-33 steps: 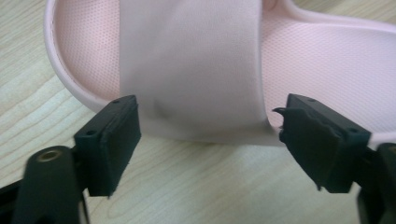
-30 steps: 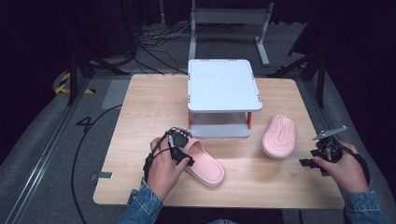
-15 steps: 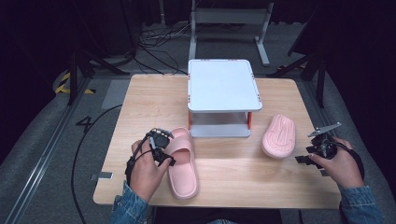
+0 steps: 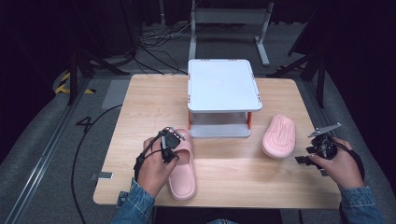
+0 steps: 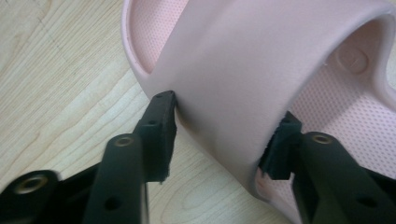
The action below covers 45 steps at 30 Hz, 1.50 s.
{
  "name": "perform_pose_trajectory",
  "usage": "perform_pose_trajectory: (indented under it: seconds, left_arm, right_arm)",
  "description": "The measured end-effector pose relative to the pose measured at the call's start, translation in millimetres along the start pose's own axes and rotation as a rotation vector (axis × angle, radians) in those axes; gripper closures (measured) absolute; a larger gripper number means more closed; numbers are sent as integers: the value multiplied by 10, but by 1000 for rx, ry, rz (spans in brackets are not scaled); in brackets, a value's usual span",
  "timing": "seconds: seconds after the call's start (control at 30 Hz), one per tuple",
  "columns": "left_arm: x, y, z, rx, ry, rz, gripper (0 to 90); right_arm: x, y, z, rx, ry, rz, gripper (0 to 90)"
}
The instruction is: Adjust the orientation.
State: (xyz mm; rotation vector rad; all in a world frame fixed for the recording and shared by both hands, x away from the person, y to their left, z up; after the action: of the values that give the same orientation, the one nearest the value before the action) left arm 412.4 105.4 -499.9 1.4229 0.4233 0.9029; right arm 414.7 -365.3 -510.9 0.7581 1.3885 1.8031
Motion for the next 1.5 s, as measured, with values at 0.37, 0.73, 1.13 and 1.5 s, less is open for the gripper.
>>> perform_pose_trajectory:
  seconds: [0.37,0.73,1.13,1.5]
  left_arm:
    - [3,246,89,-54,-33,88,703]
    - [-110,391,535,-107,-56,83,702]
    - [-260,237,1019,-121,-33,57,701]
    - [-193,49,1112,-105,41,100,691]
  right_arm:
    - [-6,24,-65,-2,-20,0,321]
    - [-39,73,-198,-4,-47,-5,321]
    - [-74,77,-245,-3,-72,-4,328]
    - [-85,92,-248,-8,-76,-2,328]
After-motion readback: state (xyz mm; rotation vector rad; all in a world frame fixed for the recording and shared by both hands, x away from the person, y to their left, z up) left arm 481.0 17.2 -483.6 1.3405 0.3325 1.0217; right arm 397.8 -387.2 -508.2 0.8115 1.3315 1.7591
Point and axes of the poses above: each handheld gripper's, and its own axes: y roughly backward along the jaws, z roughly out of its top, x roughly to its left, the point moved 10 cm from there along -y, roughly forward along the jaws, and after that the axes turned 11 degrees about x, right-handed, at the moved point
